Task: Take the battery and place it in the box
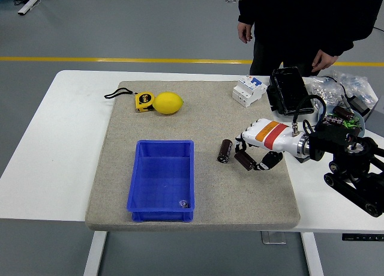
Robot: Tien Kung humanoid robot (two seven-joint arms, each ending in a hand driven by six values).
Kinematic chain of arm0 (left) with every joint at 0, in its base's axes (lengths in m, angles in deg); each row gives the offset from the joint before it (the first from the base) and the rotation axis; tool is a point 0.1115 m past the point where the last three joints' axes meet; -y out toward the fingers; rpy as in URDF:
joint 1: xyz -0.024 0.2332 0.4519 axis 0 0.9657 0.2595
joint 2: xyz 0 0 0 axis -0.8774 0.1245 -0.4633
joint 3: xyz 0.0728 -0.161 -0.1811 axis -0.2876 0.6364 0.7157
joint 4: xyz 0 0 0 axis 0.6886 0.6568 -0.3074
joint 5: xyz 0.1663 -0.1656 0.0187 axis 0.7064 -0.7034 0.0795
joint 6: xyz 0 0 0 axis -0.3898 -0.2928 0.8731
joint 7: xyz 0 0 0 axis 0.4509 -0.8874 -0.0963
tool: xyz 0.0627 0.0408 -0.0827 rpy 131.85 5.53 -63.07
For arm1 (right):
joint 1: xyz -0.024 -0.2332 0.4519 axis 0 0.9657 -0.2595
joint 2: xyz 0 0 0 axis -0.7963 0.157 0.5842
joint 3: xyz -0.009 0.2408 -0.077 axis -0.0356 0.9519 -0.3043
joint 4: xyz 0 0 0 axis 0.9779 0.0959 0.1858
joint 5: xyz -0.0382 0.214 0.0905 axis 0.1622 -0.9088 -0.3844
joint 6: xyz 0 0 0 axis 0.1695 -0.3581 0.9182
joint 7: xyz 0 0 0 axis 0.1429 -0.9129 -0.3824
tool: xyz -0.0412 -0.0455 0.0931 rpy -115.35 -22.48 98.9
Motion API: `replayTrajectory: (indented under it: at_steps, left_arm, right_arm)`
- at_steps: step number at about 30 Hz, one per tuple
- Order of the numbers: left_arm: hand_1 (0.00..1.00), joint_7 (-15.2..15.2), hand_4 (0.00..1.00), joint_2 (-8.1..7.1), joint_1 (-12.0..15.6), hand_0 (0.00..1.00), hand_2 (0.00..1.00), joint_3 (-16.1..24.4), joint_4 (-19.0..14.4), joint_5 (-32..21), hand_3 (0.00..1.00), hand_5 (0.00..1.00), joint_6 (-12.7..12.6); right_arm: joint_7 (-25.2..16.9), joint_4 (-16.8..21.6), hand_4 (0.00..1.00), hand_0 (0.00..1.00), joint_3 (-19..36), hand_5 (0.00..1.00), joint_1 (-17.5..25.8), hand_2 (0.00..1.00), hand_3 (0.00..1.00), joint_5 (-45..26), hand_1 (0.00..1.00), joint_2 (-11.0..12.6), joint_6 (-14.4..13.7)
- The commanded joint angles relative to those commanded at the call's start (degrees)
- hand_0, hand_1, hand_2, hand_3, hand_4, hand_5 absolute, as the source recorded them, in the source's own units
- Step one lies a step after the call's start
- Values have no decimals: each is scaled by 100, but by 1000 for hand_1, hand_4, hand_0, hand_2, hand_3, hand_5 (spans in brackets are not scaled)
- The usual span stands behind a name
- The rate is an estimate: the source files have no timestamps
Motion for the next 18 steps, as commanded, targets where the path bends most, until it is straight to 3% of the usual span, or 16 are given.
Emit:
replayTrajectory:
  at_steps: [9,12,17,18]
  left_arm:
    - [703,-13,690,-27,-19,753,728,-7,0,-12,619,607,-3]
    - [702,-14,690,-34,-32,753,727,-9,0,-19,619,608,-9]
    - [702,-38,690,-24,-35,753,727,-77,0,-156,619,608,-66]
    - [702,-51,690,-20,-29,752,730,-96,0,-212,619,608,-92]
  right_arm:
    - [326,431,849,619,219,119,-257,517,495,46,474,-490,-127]
    - [596,622,852,647,207,131,-365,539,508,211,489,-674,-60]
    - [814,604,852,647,72,131,-540,539,508,266,489,-994,37]
    - [874,589,903,705,30,185,-576,639,598,276,575,-1063,94]
